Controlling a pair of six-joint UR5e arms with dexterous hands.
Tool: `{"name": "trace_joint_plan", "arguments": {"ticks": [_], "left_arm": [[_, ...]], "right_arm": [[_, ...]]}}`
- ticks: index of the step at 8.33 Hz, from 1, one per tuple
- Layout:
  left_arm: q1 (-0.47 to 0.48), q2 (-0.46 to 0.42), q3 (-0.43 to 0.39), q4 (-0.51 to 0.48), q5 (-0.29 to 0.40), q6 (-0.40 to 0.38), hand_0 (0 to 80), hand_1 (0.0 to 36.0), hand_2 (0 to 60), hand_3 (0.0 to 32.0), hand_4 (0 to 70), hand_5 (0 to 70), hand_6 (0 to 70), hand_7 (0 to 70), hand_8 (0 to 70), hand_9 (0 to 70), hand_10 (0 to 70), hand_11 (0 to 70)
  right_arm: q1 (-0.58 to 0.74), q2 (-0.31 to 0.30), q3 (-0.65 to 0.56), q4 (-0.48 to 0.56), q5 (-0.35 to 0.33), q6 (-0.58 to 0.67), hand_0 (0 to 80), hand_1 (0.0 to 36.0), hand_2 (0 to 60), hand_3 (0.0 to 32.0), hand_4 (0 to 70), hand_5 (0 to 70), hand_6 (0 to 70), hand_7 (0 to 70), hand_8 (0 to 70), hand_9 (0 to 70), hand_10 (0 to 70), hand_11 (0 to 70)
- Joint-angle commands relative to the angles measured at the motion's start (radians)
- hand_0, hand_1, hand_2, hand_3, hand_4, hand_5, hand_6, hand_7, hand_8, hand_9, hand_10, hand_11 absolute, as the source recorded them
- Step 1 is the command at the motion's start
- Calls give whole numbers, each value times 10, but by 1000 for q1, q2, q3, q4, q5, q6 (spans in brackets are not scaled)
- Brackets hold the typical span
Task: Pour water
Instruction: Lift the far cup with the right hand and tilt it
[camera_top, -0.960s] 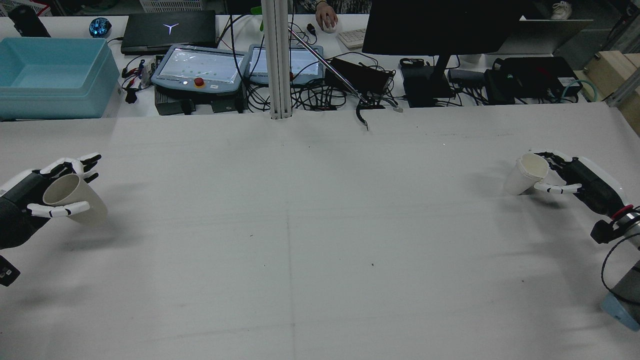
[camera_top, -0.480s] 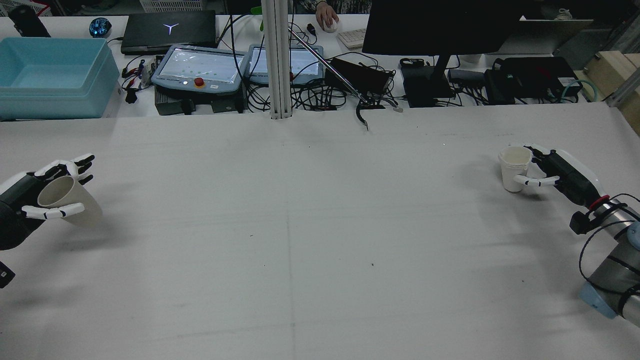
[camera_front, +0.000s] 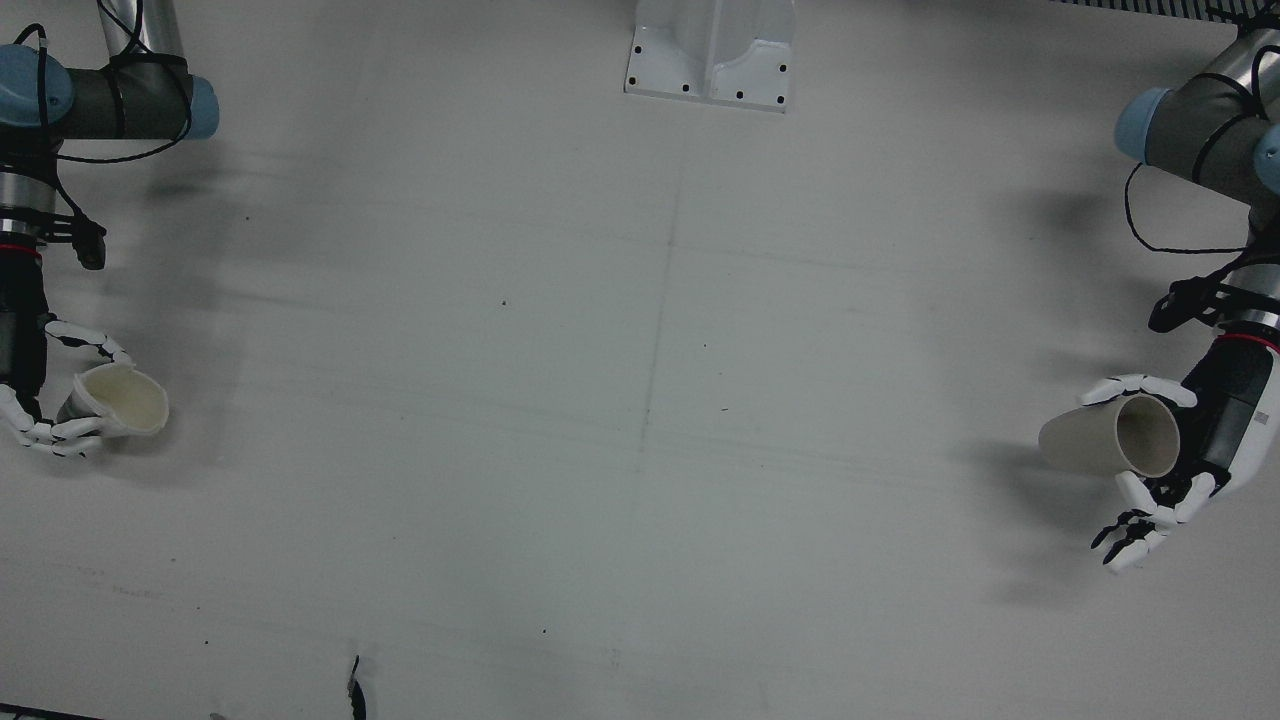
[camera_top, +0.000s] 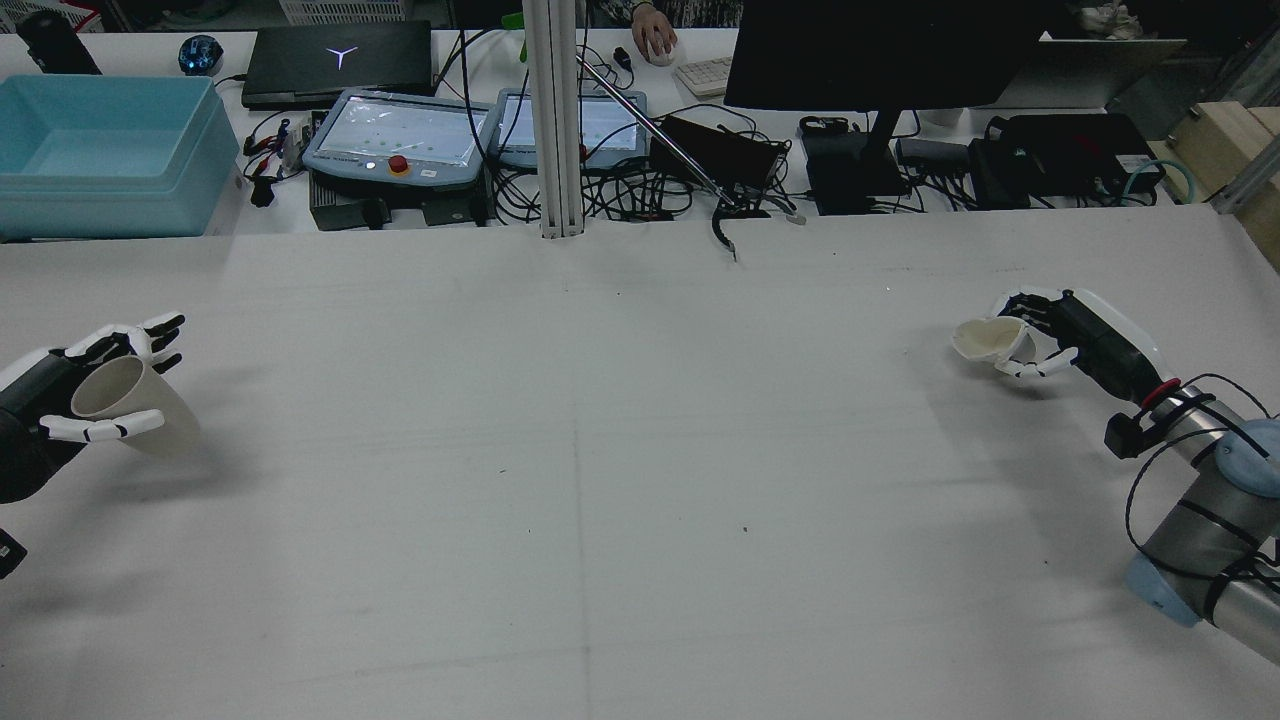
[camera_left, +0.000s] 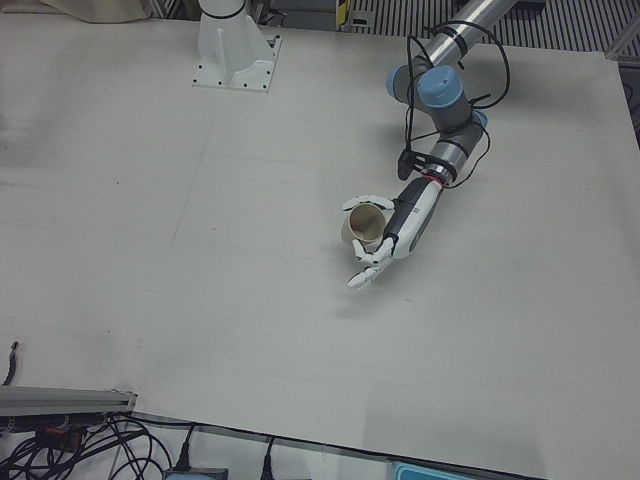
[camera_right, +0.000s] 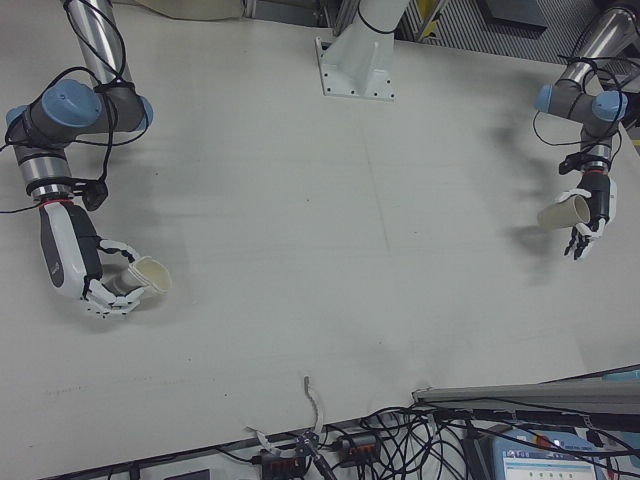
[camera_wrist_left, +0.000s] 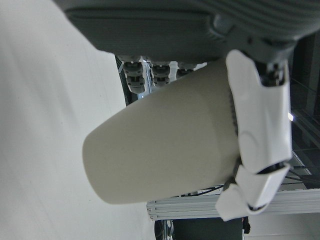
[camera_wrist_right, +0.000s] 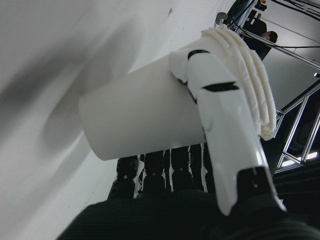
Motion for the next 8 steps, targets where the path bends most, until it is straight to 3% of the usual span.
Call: {"name": "trace_joint_plan", "arguments": {"ticks": [1, 3, 5, 7, 8], "left_arm": [[-4, -1, 4, -8, 1, -6, 509, 308, 600, 0, 174, 700, 105, 139, 75, 93, 80, 136], [-4, -5, -8, -8, 11, -6, 512, 313, 600, 0, 179, 700, 108, 142, 76, 93, 78, 133], [4, -34, -24, 32, 14, 4, 529, 334, 600, 0, 190, 700, 118, 154, 78, 96, 77, 133], [45, -172, -27, 137, 20, 9, 531, 346, 600, 0, 193, 700, 123, 163, 79, 97, 76, 134], [95, -241, -25, 208, 21, 11, 532, 344, 600, 0, 190, 700, 121, 159, 78, 96, 76, 132]], "right_arm": [[13, -11, 124, -75, -1, -5, 800, 360, 600, 0, 278, 670, 515, 666, 522, 677, 485, 700], [64, -49, 227, -92, -7, 4, 800, 360, 600, 0, 272, 649, 491, 632, 495, 639, 460, 688], [125, -49, 424, -243, -13, 14, 800, 360, 600, 0, 299, 652, 498, 625, 484, 622, 434, 650], [132, -10, 627, -425, -10, 12, 800, 360, 600, 0, 327, 655, 511, 629, 482, 616, 427, 640], [144, 54, 696, -508, -8, 11, 800, 360, 600, 0, 348, 665, 524, 641, 483, 616, 426, 637]]}}
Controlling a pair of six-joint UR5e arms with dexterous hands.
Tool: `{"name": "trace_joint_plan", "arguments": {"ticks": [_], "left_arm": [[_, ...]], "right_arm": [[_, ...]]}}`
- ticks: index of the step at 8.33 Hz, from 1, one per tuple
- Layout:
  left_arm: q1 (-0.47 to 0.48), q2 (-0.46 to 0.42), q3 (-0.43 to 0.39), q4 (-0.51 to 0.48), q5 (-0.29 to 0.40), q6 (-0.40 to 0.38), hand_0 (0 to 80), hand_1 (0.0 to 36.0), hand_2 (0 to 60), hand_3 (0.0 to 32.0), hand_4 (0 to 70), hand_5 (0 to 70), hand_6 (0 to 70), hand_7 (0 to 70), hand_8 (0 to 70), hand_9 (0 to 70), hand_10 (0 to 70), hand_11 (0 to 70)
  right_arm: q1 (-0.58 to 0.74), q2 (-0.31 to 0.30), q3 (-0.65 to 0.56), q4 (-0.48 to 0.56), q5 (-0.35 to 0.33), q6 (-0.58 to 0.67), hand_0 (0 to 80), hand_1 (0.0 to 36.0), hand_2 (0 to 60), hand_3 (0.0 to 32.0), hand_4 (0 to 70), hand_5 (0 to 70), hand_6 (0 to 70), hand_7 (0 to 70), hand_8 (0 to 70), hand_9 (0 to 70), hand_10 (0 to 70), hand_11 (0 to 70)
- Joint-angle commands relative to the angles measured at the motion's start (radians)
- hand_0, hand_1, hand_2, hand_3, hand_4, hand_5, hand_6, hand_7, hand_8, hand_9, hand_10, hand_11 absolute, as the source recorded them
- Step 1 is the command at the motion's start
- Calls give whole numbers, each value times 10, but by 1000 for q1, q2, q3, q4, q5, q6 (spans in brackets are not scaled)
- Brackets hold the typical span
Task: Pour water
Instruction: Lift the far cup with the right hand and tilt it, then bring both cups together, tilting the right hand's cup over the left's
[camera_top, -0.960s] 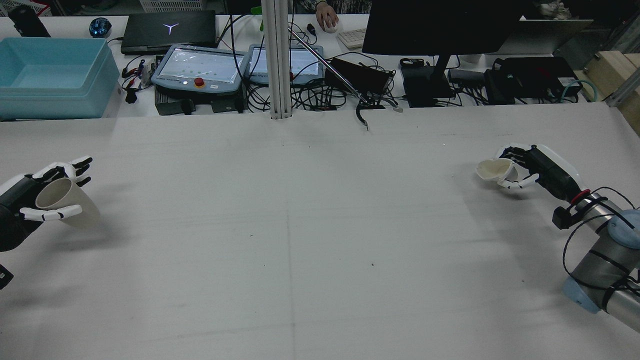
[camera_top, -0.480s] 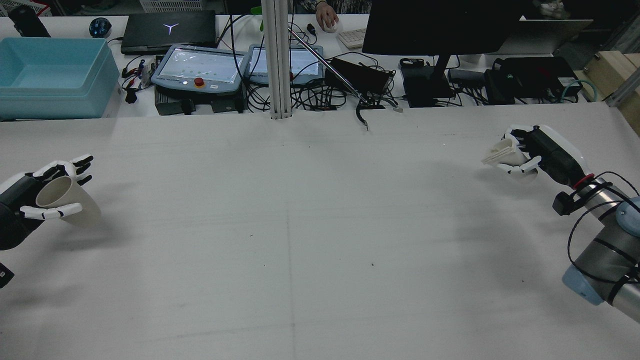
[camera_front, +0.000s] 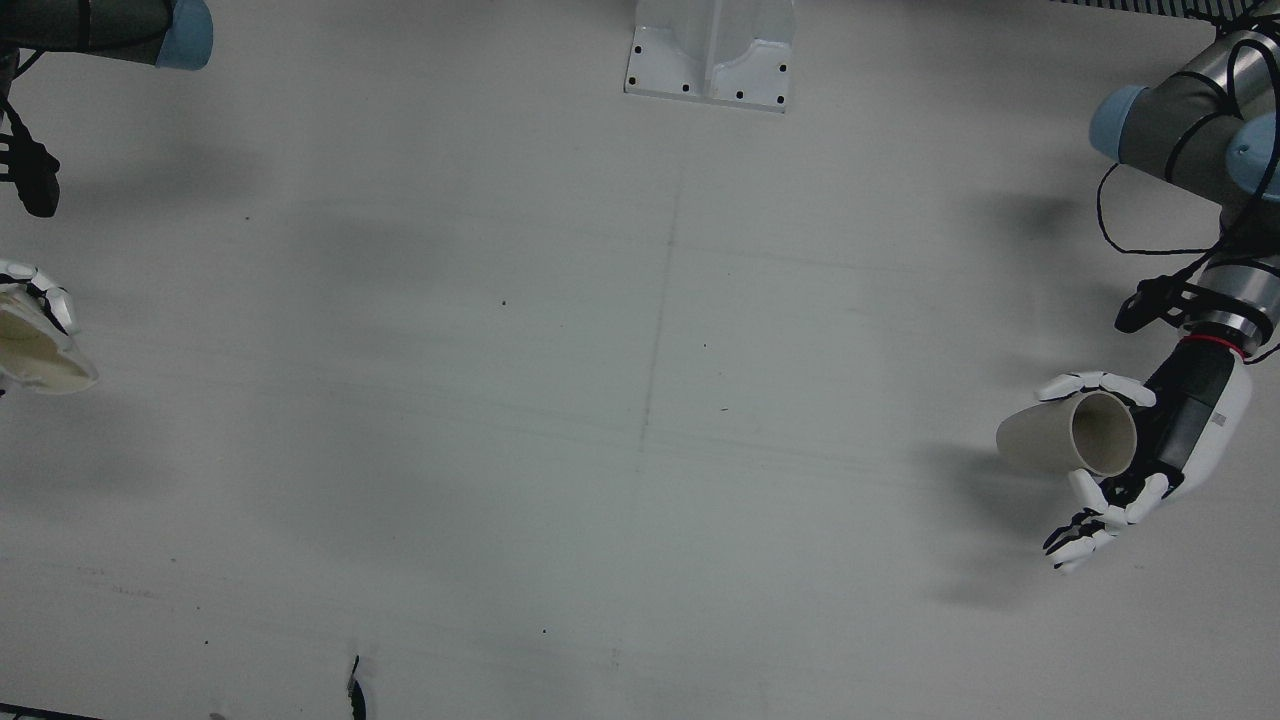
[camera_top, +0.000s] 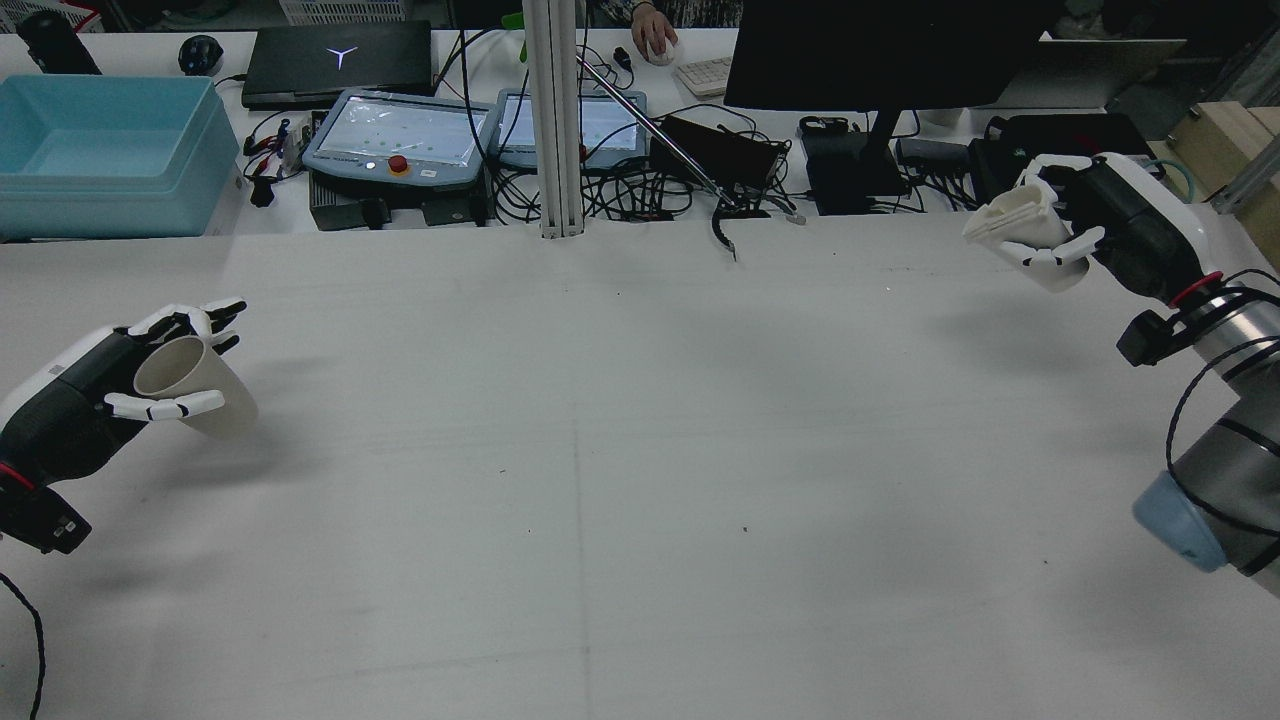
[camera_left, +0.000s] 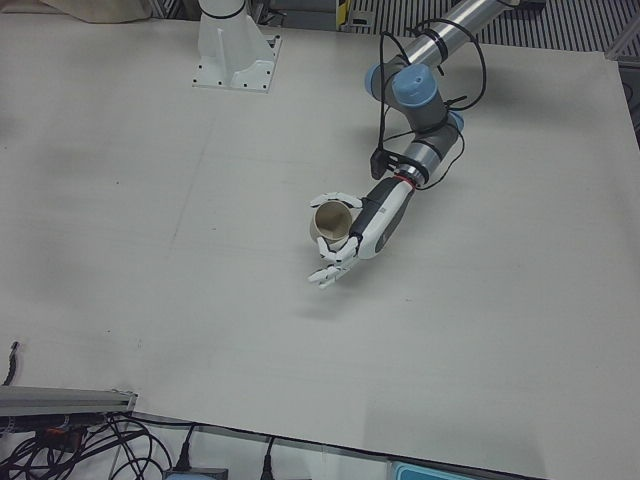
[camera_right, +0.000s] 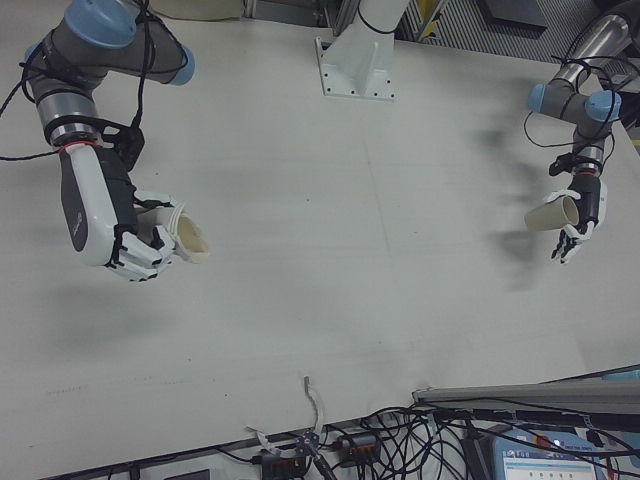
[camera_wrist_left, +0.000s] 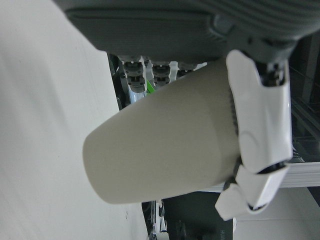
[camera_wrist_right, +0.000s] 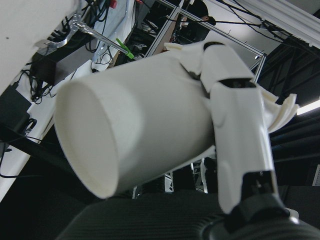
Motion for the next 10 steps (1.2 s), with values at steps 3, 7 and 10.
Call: {"name": "trace_joint_plan", "arguments": {"ticks": [3, 7, 10], "left_arm": [[181, -349, 1, 344, 7, 72, 537, 355, 600, 0, 187, 700, 120, 153, 78, 94, 74, 131], [43, -623, 17, 527, 242, 302, 540, 360, 600, 0, 202, 700, 128, 154, 76, 89, 68, 123], [-2, -661, 3, 565, 273, 318, 539, 360, 600, 0, 198, 700, 129, 155, 78, 92, 69, 123]], "right_arm": [[-1, 289, 236, -356, 12, -7, 800, 360, 600, 0, 434, 700, 579, 700, 491, 630, 406, 606], [-292, 497, 222, -463, 105, -212, 800, 360, 600, 0, 551, 700, 655, 700, 513, 660, 394, 588], [-432, 565, 205, -529, 180, -320, 800, 360, 600, 0, 578, 700, 680, 700, 511, 660, 402, 596]]}}
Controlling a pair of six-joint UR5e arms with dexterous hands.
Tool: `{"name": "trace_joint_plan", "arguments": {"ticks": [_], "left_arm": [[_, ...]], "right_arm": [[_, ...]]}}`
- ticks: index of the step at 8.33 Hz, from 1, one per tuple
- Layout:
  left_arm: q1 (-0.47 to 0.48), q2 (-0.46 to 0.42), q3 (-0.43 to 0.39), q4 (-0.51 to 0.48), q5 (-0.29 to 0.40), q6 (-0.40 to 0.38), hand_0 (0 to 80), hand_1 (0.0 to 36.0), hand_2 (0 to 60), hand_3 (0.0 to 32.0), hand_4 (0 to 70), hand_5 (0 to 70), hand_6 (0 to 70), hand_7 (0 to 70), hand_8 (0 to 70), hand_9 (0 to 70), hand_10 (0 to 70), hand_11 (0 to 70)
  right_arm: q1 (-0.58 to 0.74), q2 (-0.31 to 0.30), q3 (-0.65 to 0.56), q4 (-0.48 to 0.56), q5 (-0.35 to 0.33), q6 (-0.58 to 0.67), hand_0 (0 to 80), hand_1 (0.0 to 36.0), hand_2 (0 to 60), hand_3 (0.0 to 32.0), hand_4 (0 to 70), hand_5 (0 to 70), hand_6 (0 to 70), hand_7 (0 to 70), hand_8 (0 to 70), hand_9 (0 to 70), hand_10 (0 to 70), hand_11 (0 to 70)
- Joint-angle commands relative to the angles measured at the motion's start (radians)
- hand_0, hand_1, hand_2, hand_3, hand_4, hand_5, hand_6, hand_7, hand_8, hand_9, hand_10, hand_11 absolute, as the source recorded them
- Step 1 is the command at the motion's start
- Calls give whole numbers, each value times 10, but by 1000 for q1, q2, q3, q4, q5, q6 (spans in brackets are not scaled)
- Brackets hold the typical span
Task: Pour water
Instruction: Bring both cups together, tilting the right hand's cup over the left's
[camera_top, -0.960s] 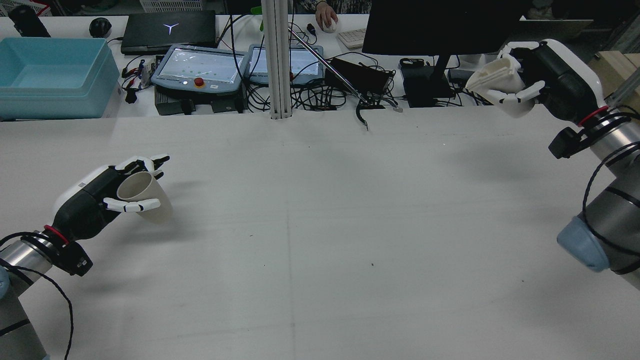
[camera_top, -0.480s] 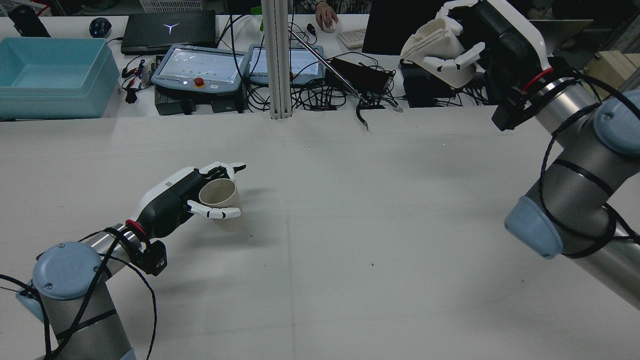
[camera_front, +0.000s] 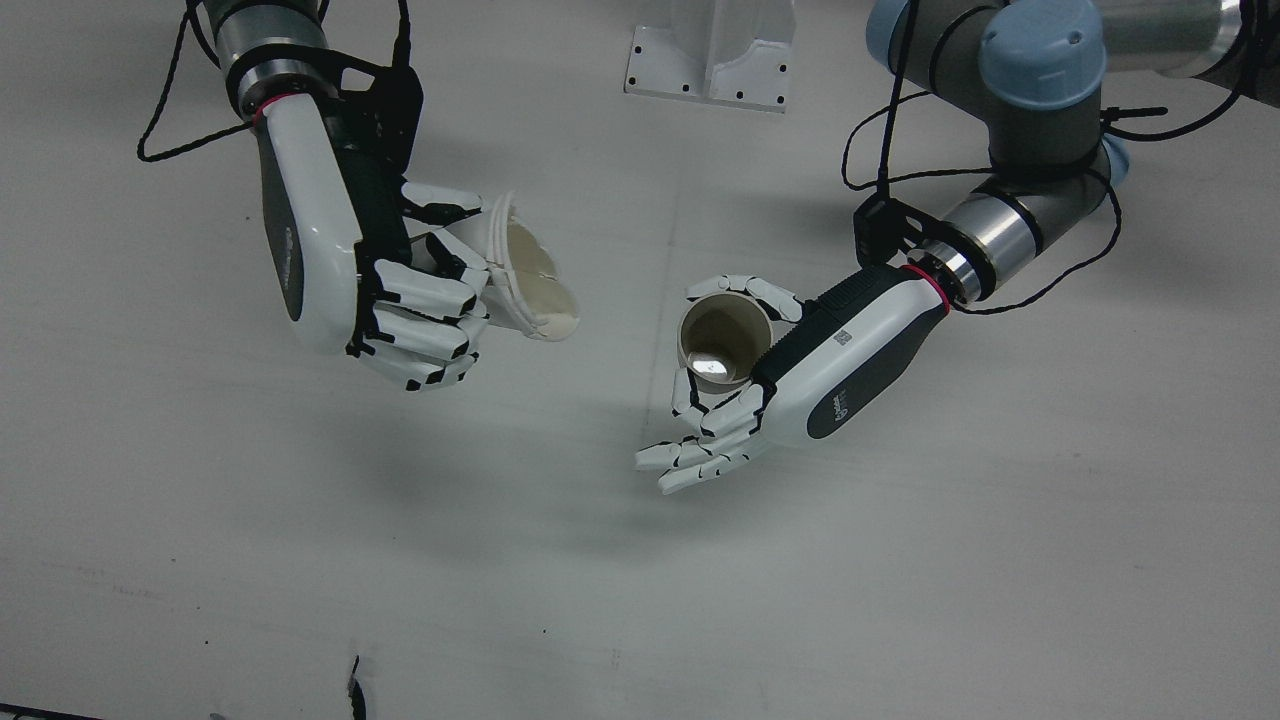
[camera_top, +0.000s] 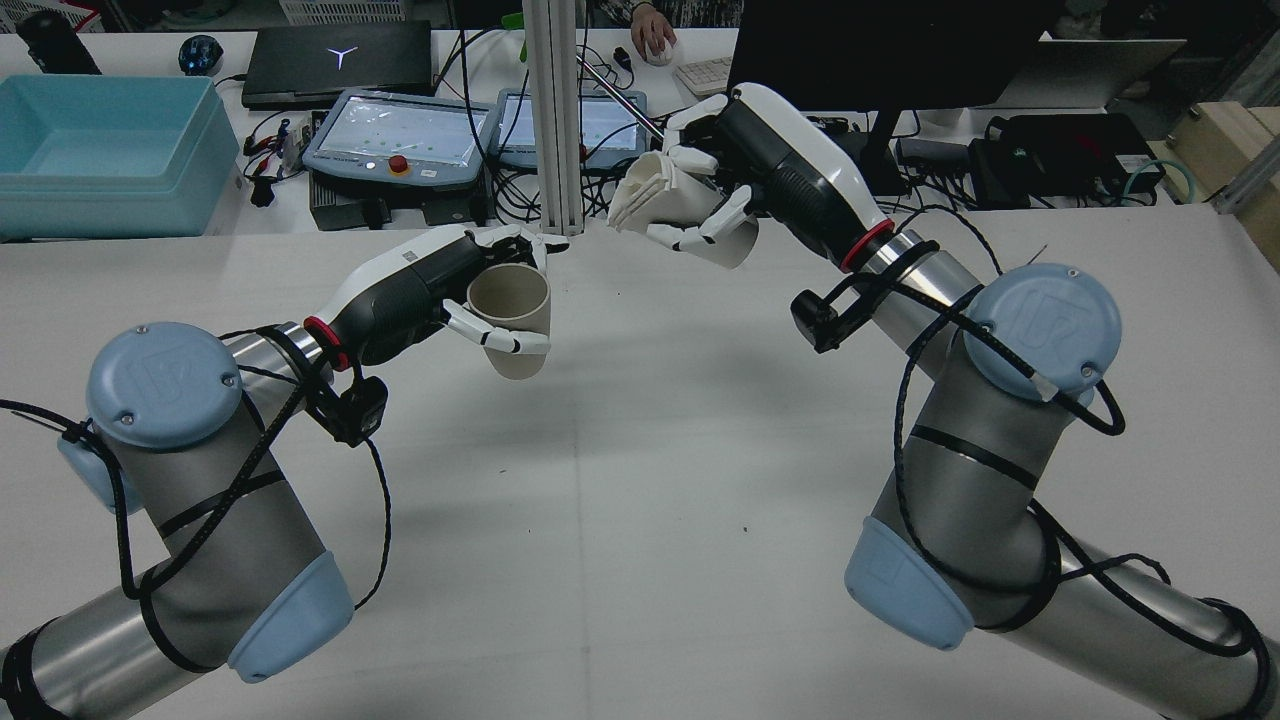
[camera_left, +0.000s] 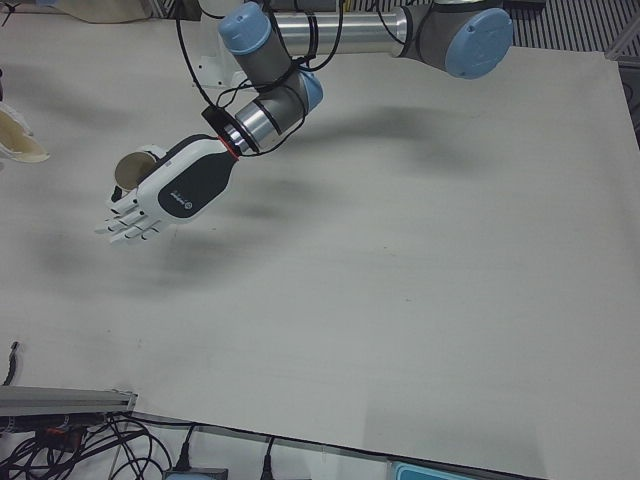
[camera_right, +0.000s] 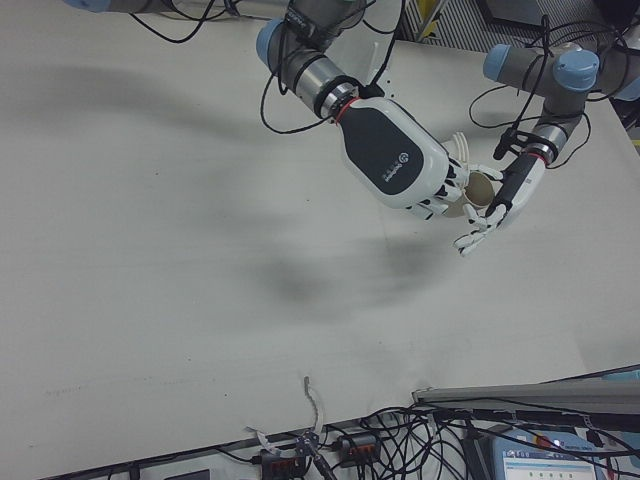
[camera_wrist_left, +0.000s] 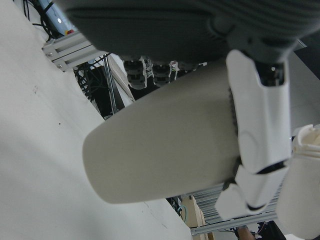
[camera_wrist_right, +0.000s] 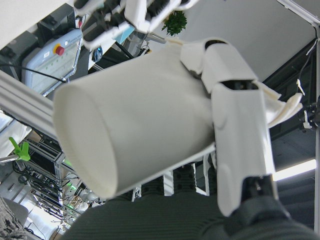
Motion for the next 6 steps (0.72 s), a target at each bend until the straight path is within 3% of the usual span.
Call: {"name": "trace_joint_plan", "arguments": {"ticks": [1, 4, 5, 6], "left_arm": [[-35, -31, -12, 38, 28, 20, 539, 359, 600, 0, 199, 700, 128, 155, 77, 91, 68, 122], [-37, -28, -15, 38, 28, 20, 539, 359, 600, 0, 192, 700, 123, 150, 77, 90, 66, 120], [-46, -19, -19, 3, 34, 12, 539, 357, 600, 0, 189, 700, 122, 148, 76, 89, 67, 120], [-53, 30, -29, -45, 45, 6, 524, 340, 600, 0, 176, 700, 114, 137, 74, 88, 68, 120]], "right_arm": [[-119, 59, -30, -42, 59, -81, 800, 360, 600, 0, 585, 700, 683, 700, 510, 658, 403, 599], [-121, 69, -14, -44, 65, -80, 800, 360, 600, 0, 571, 700, 677, 700, 505, 652, 413, 613], [-107, 24, 20, -38, 80, -63, 800, 360, 600, 0, 562, 700, 674, 700, 504, 651, 419, 622], [-104, -85, 26, 6, 176, 84, 800, 360, 600, 0, 520, 700, 646, 700, 496, 640, 425, 632]]}}
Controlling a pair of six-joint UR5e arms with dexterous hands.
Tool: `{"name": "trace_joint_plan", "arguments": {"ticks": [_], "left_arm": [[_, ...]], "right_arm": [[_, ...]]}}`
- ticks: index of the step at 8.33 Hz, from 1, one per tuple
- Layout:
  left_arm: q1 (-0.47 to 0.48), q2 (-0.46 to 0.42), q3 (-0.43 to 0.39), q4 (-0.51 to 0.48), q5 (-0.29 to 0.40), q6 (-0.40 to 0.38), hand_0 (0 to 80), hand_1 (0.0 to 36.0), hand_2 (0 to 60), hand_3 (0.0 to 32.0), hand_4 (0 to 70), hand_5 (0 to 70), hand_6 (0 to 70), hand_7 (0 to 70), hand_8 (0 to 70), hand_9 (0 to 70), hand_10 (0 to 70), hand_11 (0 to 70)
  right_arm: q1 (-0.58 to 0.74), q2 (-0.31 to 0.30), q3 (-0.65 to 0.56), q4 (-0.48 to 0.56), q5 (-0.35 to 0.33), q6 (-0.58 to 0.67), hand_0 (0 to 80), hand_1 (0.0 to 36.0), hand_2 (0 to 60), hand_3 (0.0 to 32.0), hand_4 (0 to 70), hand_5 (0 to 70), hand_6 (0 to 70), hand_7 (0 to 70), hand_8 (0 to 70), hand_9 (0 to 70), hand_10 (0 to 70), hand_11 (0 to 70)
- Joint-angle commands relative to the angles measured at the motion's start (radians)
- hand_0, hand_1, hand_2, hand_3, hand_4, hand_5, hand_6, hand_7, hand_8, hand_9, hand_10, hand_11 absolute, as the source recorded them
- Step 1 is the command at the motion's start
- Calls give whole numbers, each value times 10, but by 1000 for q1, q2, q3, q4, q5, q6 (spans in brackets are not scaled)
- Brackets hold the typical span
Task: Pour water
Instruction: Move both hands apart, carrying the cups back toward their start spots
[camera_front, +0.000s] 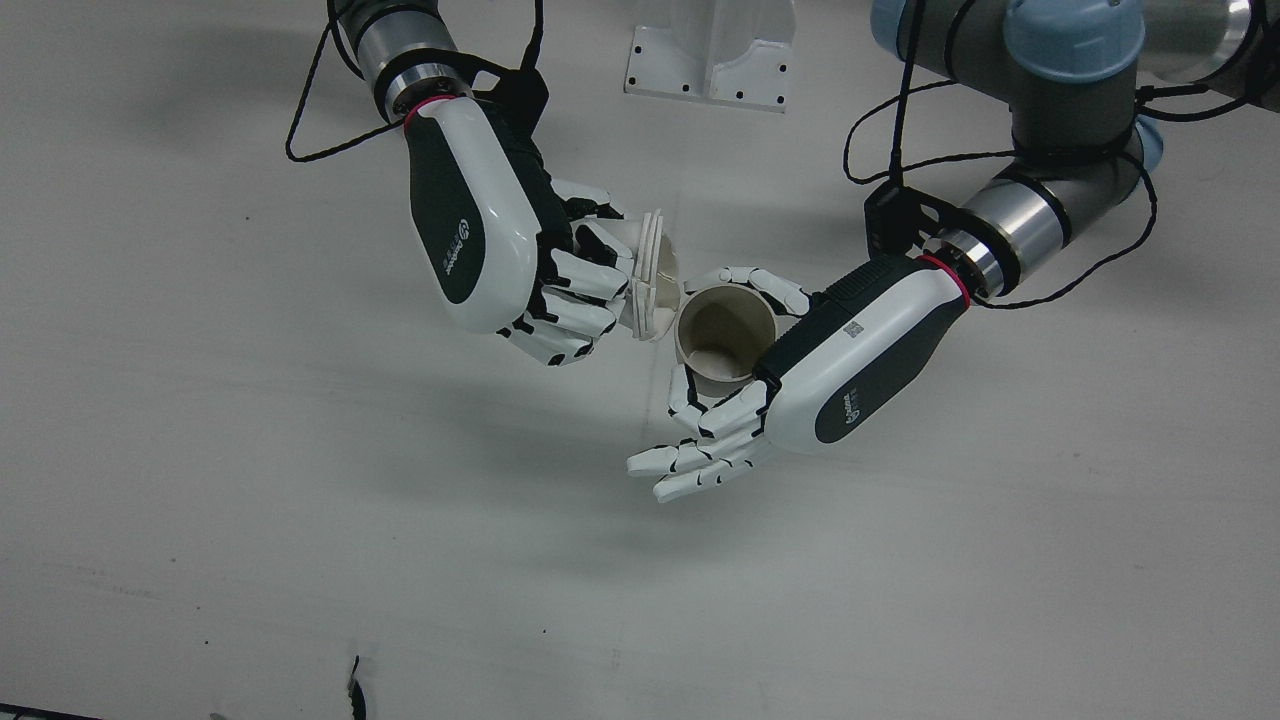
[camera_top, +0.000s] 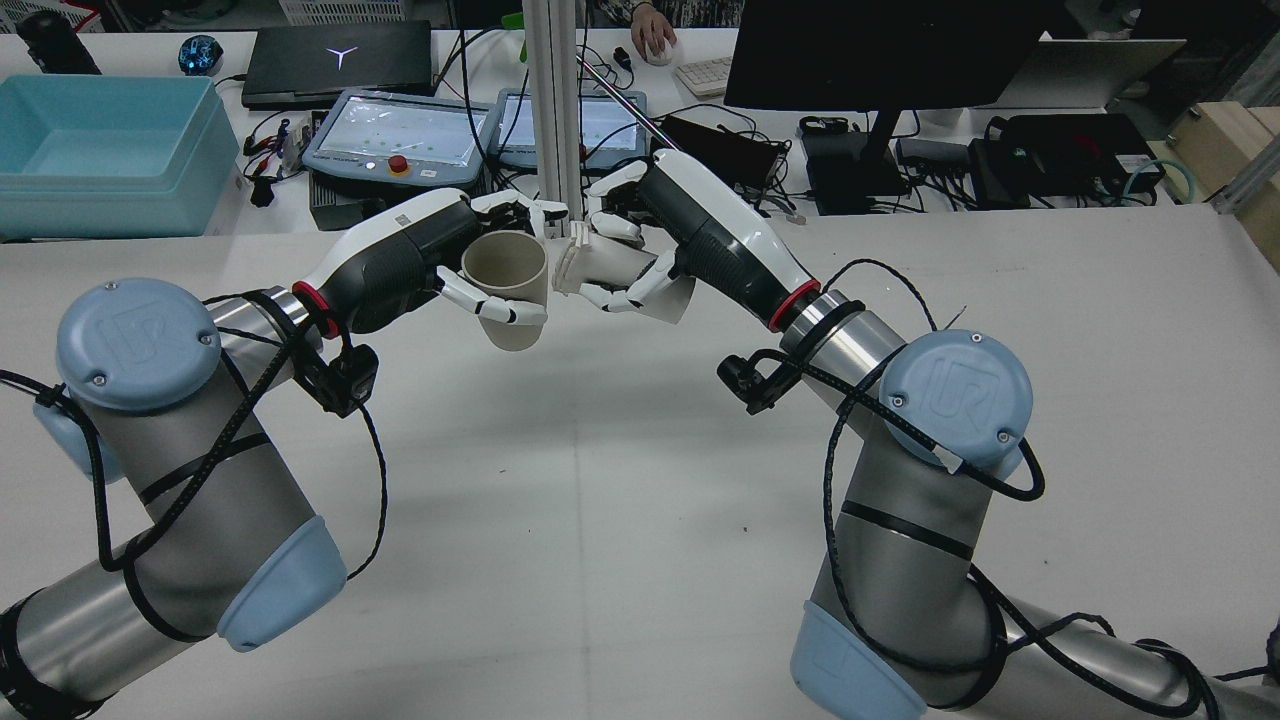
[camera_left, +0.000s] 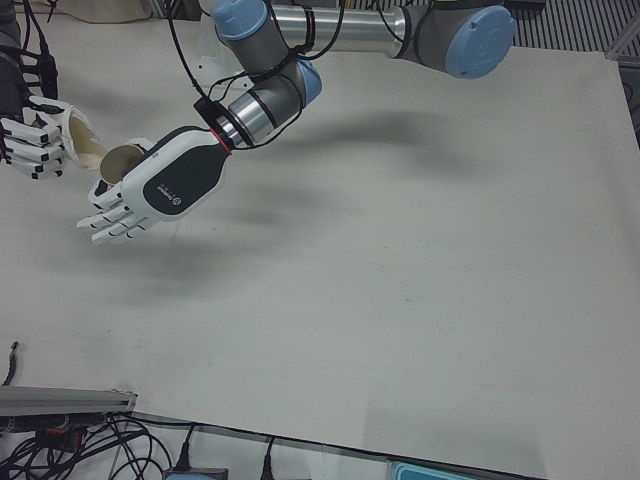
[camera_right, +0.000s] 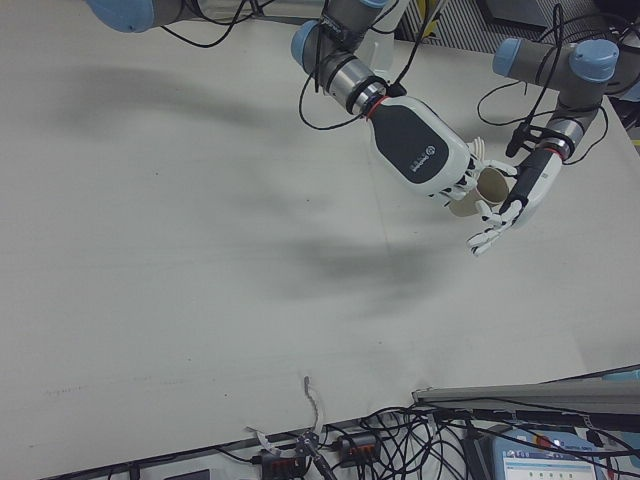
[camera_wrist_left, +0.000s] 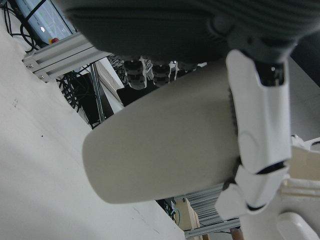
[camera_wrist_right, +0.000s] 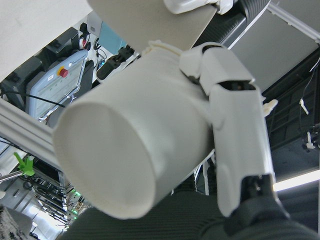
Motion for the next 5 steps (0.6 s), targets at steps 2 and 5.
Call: {"name": "trace_joint_plan", "arguments": {"ticks": [2, 5], "left_arm": [[-93, 208, -61, -156, 18, -61, 519, 298, 590, 0, 173, 700, 106, 131, 73, 87, 74, 128], [-239, 400, -59, -309, 51, -137, 524, 294, 566, 0, 176, 700, 105, 134, 73, 88, 74, 129]], "right_arm": [[133, -252, 53, 63, 115, 303, 800, 360, 600, 0, 425, 700, 600, 700, 489, 628, 471, 700], [287, -448, 48, 126, 9, 366, 800, 360, 600, 0, 335, 700, 557, 698, 490, 628, 520, 700]]}}
